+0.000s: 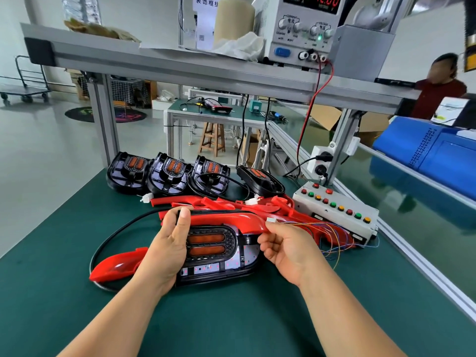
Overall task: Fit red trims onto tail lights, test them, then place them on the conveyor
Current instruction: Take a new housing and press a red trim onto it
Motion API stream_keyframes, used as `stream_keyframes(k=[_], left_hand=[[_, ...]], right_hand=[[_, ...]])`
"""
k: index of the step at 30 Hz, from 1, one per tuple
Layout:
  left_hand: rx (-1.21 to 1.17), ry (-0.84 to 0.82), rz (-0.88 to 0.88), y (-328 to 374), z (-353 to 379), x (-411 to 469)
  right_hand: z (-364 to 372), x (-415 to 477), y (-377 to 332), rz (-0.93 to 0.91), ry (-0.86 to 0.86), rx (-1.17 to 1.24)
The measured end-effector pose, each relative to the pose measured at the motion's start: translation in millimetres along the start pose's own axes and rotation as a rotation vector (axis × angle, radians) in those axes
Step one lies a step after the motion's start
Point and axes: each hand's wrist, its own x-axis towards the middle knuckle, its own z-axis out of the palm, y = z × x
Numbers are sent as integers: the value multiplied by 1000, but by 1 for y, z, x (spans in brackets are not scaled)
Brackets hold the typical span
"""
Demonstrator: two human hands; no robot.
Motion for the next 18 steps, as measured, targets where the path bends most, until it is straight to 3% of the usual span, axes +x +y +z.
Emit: stream_keyframes(k=[6, 10, 14, 18], left_hand=[[1, 8, 11, -2, 0, 2], [32, 20, 0, -6, -6, 5], [-22, 14, -1, -8, -6, 5], [-42, 29, 9, -9, -4, 5]], right_hand=[[9, 3, 4, -19, 54, -25], [12, 5, 3, -87, 105, -184], [4, 9, 15, -360, 232, -649], [-4, 8, 27, -591, 174, -720]])
